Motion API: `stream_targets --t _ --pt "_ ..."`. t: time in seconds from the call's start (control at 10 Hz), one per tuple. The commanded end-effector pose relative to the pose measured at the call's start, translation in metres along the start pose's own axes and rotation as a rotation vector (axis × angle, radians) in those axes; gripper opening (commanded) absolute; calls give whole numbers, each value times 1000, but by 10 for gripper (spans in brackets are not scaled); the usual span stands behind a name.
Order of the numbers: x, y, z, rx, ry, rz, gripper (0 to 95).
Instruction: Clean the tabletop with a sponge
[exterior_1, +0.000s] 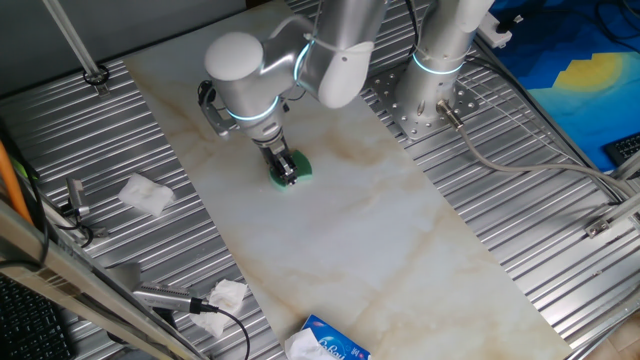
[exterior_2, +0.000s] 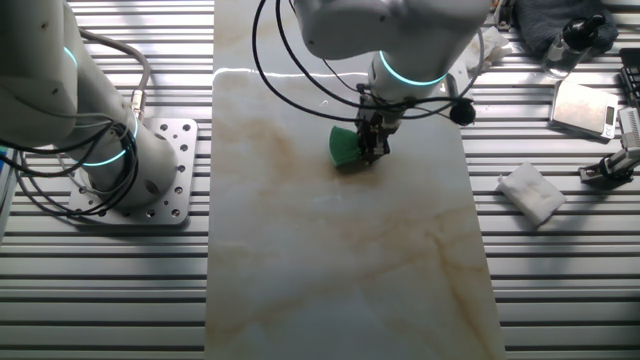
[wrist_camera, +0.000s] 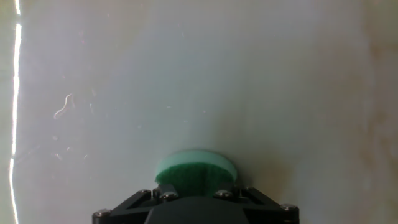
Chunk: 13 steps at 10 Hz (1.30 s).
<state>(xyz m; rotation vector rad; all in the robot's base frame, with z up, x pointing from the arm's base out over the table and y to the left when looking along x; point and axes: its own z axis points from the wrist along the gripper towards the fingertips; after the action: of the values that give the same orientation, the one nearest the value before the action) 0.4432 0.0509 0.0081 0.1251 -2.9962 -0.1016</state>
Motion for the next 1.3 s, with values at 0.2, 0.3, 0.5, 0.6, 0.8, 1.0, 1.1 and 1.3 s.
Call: stream_targets --t 0.2,0.3,0.5,0.6,0.8,1.0,1.1,1.3 --pt "3 11 3 -11 -1 23 380" --pt "4 15 4 -9 -2 30 380" --pt "7 19 4 7 -2 34 380" --pt "8 19 2 -7 0 44 380" --pt "10 23 4 -14 -3 59 380" --pt "12 26 5 -12 -3 68 380" --pt "13 28 4 -11 -2 75 380" --pt "16 32 4 -13 -3 83 380"
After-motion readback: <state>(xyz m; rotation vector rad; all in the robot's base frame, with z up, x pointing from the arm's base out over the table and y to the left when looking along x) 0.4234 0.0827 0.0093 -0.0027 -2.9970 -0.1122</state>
